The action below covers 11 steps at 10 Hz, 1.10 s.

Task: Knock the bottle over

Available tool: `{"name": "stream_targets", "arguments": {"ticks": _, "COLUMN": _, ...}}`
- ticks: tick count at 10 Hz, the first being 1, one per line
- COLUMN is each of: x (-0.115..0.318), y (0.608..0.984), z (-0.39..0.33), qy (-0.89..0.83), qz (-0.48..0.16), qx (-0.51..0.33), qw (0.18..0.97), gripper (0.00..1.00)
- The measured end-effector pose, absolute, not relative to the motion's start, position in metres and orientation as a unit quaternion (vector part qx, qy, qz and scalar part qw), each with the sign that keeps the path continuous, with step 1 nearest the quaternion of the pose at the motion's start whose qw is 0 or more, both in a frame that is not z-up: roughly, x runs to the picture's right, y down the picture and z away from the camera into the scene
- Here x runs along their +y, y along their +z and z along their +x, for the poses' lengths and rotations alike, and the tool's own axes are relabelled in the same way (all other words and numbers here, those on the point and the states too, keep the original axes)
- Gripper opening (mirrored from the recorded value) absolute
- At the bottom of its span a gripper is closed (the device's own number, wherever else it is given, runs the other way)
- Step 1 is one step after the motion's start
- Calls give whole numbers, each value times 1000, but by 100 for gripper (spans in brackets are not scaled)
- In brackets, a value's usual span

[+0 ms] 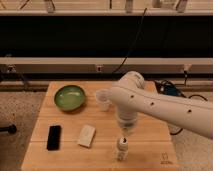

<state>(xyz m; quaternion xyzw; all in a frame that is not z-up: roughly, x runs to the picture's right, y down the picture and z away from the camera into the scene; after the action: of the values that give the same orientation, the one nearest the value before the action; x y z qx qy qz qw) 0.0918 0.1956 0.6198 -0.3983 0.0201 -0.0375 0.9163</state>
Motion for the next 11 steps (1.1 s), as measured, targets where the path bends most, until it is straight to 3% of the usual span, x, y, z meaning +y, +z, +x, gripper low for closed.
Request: {"name": "stream_targets", "arguments": {"ticks": 11, "x": 230, "y": 596, "z": 85, "qy": -35, "qz": -418, "qx": -14, "qw": 908, "gripper": 2}}
